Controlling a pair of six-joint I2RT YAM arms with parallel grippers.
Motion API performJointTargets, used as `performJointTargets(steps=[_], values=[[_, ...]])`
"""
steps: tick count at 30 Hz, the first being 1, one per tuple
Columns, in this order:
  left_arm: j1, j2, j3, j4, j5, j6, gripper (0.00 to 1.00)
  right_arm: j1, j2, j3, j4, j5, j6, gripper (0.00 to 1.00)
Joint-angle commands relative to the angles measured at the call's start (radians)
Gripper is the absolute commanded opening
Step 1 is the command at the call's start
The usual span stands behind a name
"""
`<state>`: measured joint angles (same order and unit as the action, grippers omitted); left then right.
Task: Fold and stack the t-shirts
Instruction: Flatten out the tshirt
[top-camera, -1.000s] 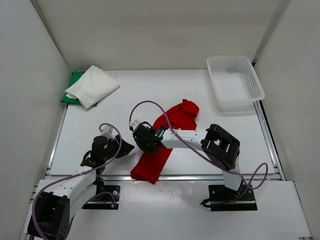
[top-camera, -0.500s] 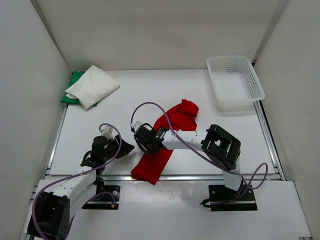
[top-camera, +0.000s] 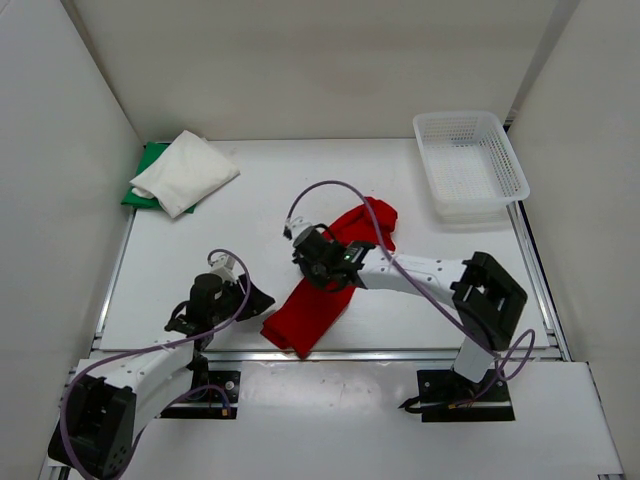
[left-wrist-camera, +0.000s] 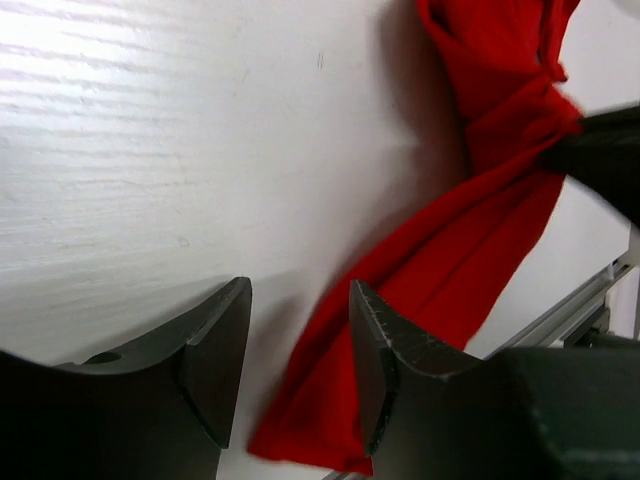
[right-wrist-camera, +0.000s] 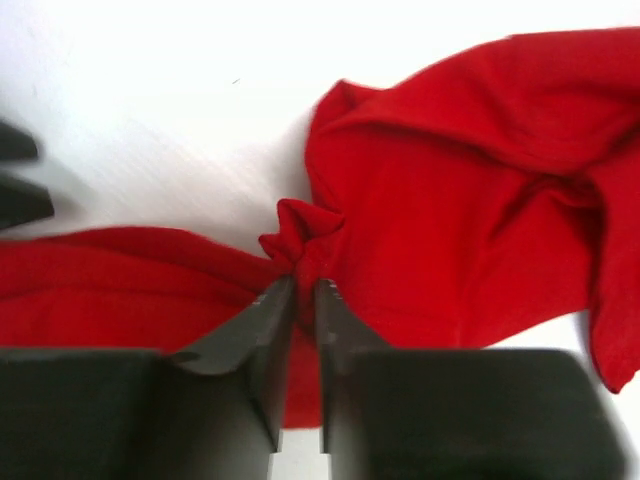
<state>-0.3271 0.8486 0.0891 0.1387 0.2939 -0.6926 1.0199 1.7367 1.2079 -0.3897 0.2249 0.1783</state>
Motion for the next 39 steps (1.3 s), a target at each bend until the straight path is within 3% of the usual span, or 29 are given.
performJointTargets(steps=[1, 7, 12, 16, 24, 31, 36, 37, 38, 39], values=[[-0.024, 0.018, 0.026, 0.009, -0.018, 0.019, 0.54, -0.075, -0.089, -0.065, 0.081, -0.085, 0.038, 0.16], [-0.043, 0.026, 0.017, 0.022, -0.01, 0.007, 0.55, -0.156, -0.108, -0.162, 0.175, -0.277, 0.075, 0.28], [-0.043, 0.026, 0.017, 0.032, -0.006, 0.01, 0.55, -0.161, -0.106, -0.185, 0.204, -0.306, 0.079, 0.28], [-0.038, 0.04, 0.015, 0.039, -0.001, 0.008, 0.55, -0.161, -0.102, -0.173, 0.224, -0.358, 0.084, 0.37], [-0.032, 0.021, 0.017, 0.038, -0.004, 0.005, 0.55, -0.204, -0.074, -0.182, 0.281, -0.435, 0.125, 0.44], [-0.027, 0.024, 0.014, 0.033, -0.006, 0.008, 0.54, -0.178, -0.033, -0.137, 0.25, -0.395, 0.112, 0.33], [-0.032, 0.018, 0.015, 0.022, -0.01, 0.018, 0.55, -0.17, -0.022, -0.131, 0.235, -0.375, 0.11, 0.32], [-0.039, 0.02, 0.018, 0.012, -0.009, 0.022, 0.55, -0.172, -0.023, -0.13, 0.238, -0.372, 0.109, 0.28], [-0.041, 0.023, 0.026, 0.0, -0.019, 0.028, 0.56, -0.175, -0.017, -0.137, 0.236, -0.381, 0.112, 0.16], [-0.05, 0.026, 0.029, -0.01, -0.022, 0.039, 0.57, -0.176, -0.016, -0.13, 0.233, -0.377, 0.112, 0.11]])
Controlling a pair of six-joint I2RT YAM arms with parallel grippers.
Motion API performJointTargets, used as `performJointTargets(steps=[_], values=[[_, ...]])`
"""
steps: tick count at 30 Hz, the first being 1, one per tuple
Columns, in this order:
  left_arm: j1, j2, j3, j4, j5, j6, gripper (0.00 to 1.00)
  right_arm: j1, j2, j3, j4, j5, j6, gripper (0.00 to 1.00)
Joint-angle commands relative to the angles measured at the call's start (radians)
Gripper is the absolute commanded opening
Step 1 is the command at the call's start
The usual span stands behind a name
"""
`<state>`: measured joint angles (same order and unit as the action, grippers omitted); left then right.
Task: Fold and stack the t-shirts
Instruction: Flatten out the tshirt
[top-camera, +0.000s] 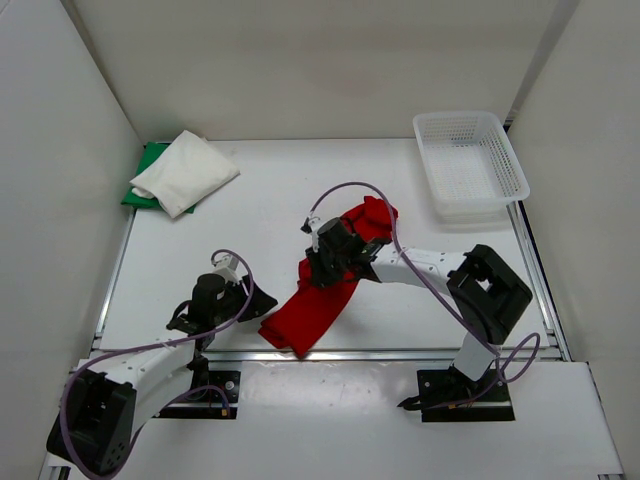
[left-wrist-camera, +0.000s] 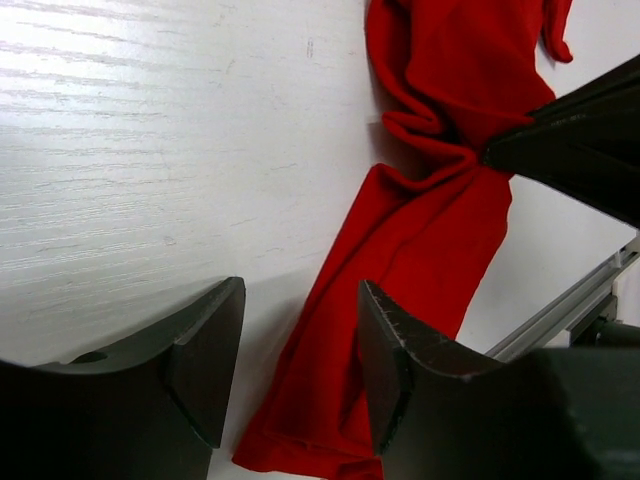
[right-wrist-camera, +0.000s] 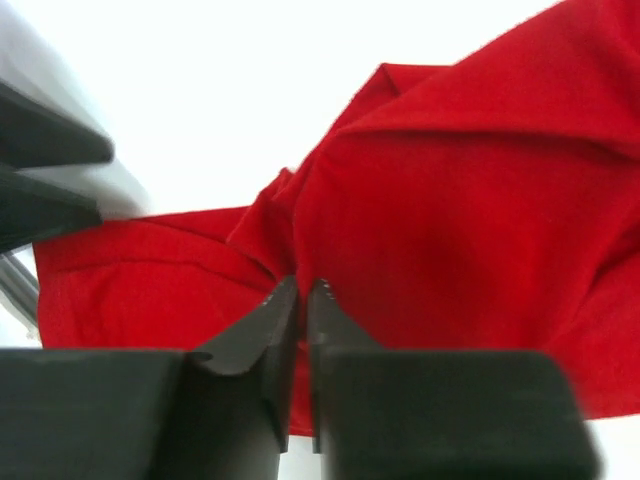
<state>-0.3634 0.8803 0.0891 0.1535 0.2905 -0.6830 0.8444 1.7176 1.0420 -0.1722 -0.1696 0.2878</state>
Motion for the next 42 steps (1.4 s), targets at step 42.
performJointTargets(steps=[42], values=[[-0.411, 0.506, 0.408, 0.164, -0.041, -0.072, 0.72, -0.393, -0.943, -0.827, 0.195, -0.166, 0.344, 0.28]])
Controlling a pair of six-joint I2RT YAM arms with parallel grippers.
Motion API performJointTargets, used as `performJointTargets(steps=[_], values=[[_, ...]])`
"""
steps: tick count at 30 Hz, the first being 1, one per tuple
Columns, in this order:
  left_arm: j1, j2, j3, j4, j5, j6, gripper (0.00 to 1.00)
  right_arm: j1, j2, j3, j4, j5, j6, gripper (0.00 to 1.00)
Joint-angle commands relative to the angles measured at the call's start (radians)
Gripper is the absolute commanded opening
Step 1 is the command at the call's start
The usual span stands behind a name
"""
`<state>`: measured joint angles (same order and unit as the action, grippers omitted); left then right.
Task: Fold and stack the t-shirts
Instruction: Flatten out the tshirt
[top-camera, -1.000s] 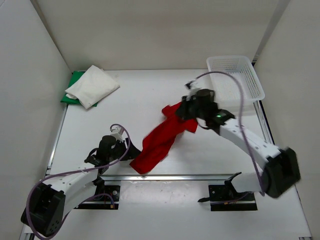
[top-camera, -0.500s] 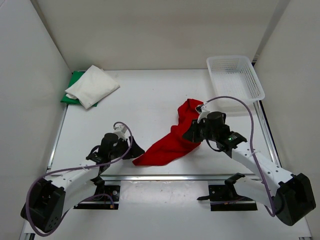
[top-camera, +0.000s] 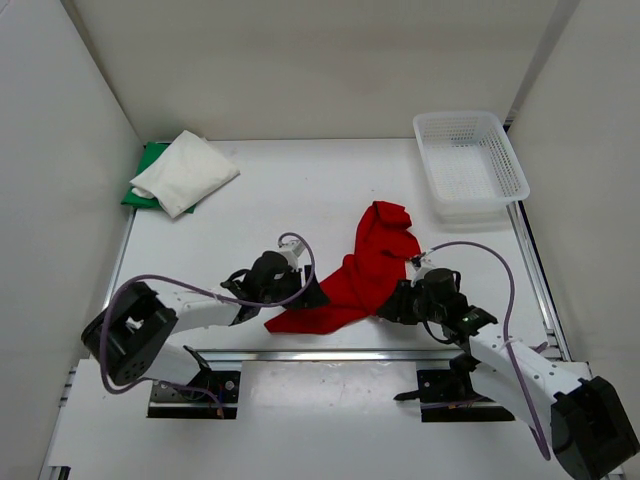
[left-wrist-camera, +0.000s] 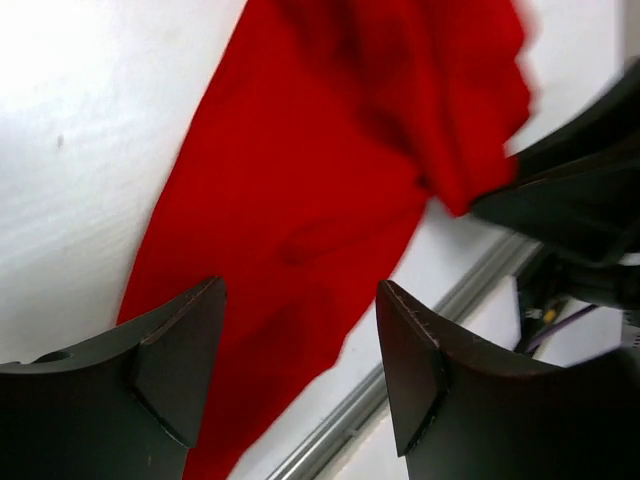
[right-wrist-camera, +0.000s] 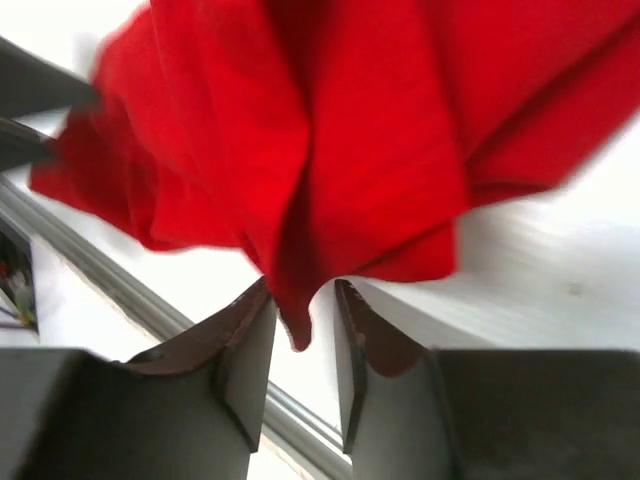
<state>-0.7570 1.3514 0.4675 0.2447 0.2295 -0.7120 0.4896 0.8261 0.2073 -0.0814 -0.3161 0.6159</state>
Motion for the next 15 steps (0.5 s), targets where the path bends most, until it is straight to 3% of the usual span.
performJointTargets(steps=[1, 13, 15], values=[[-0.027, 0.052, 0.046, 0.079, 0.027, -0.047, 0.72, -0.055, -0.044, 0.007, 0.098, -0.037, 0.01, 0.3], [-0.084, 0.137, 0.141, 0.102, 0.002, -0.066, 0.71, -0.063, -0.064, 0.026, 0.086, -0.084, -0.005, 0.31], [-0.087, 0.144, 0.155, 0.102, -0.004, -0.058, 0.71, -0.066, -0.068, 0.032, 0.081, -0.078, -0.01, 0.25]])
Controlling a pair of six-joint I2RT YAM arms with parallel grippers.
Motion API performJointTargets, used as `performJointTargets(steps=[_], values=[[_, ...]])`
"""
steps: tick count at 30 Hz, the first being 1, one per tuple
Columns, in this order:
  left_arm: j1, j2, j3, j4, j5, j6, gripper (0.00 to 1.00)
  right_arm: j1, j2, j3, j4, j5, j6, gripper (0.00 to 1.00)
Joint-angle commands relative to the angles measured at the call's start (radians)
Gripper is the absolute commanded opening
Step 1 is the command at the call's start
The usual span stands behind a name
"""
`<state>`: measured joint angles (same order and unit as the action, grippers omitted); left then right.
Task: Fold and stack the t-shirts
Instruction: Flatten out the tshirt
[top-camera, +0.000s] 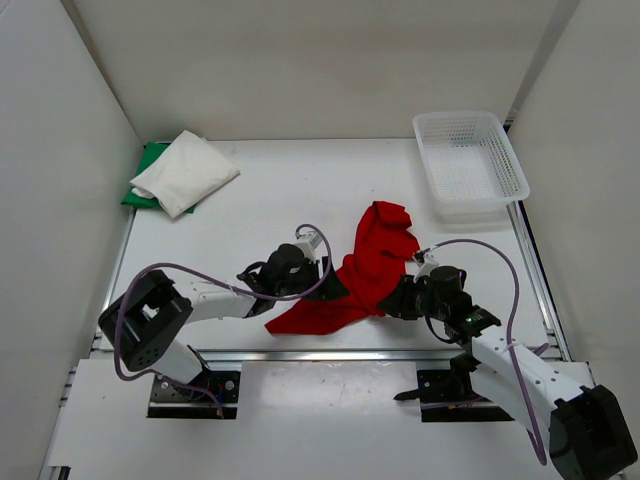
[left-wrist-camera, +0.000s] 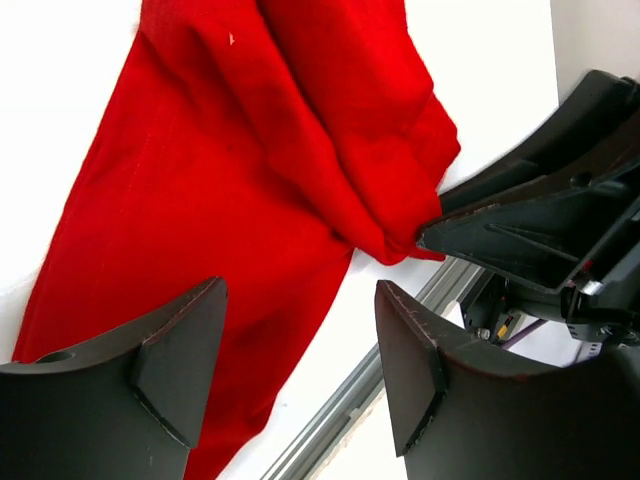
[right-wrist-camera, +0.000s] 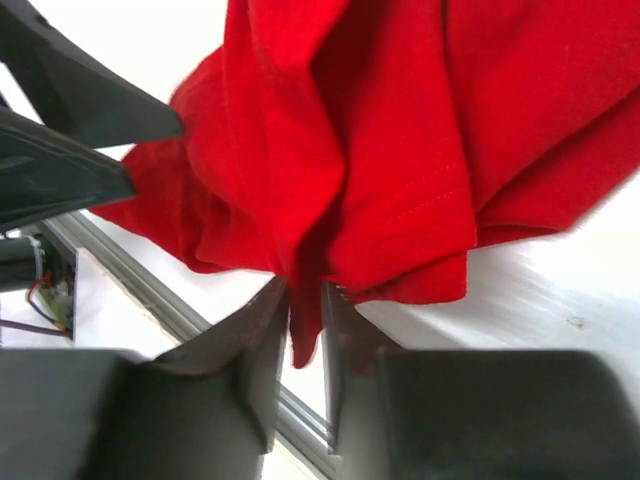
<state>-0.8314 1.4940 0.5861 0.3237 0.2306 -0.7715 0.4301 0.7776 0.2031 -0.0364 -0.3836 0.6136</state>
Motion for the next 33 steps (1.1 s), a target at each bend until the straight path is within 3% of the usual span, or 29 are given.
performJointTargets(steps=[1, 4, 11, 16, 18, 20, 22, 24, 26, 30, 32, 33], values=[[-0.009, 0.011, 0.052, 0.018, -0.019, 0.006, 0.71, -0.007, -0.02, 0.033, 0.039, -0.011, -0.006, 0.16], [-0.003, 0.057, 0.081, 0.012, -0.013, 0.011, 0.71, -0.013, -0.006, 0.044, 0.007, -0.017, -0.009, 0.03], [-0.026, 0.176, 0.184, 0.003, -0.013, 0.02, 0.71, -0.059, -0.055, 0.097, -0.091, 0.067, 0.012, 0.0], [-0.017, 0.229, 0.233, 0.015, -0.004, 0.008, 0.47, -0.258, -0.156, 0.131, -0.135, -0.033, -0.003, 0.0], [-0.015, 0.258, 0.251, 0.0, -0.01, 0.011, 0.46, -0.326, -0.164, 0.133, -0.14, -0.07, -0.009, 0.0], [-0.011, 0.281, 0.279, 0.008, -0.011, 0.002, 0.39, -0.32, -0.166, 0.137, -0.138, -0.084, -0.017, 0.0], [-0.002, 0.295, 0.308, 0.011, -0.004, -0.008, 0.2, -0.291, -0.152, 0.148, -0.126, -0.064, -0.008, 0.0], [0.035, 0.288, 0.349, -0.018, -0.019, 0.009, 0.09, -0.266, -0.124, 0.171, -0.093, -0.057, 0.005, 0.0], [0.086, 0.272, 0.473, -0.075, -0.001, 0.035, 0.0, -0.264, -0.086, 0.249, -0.056, -0.064, 0.024, 0.0], [0.279, 0.291, 0.782, -0.272, 0.041, 0.073, 0.0, -0.297, 0.089, 0.451, 0.064, -0.098, 0.028, 0.0], [0.351, 0.328, 1.116, -0.468, 0.064, 0.125, 0.0, -0.356, 0.223, 0.67, 0.099, -0.136, 0.04, 0.0], [0.394, 0.369, 1.209, -0.518, 0.061, 0.142, 0.0, -0.369, 0.257, 0.797, 0.113, -0.184, 0.047, 0.0]])
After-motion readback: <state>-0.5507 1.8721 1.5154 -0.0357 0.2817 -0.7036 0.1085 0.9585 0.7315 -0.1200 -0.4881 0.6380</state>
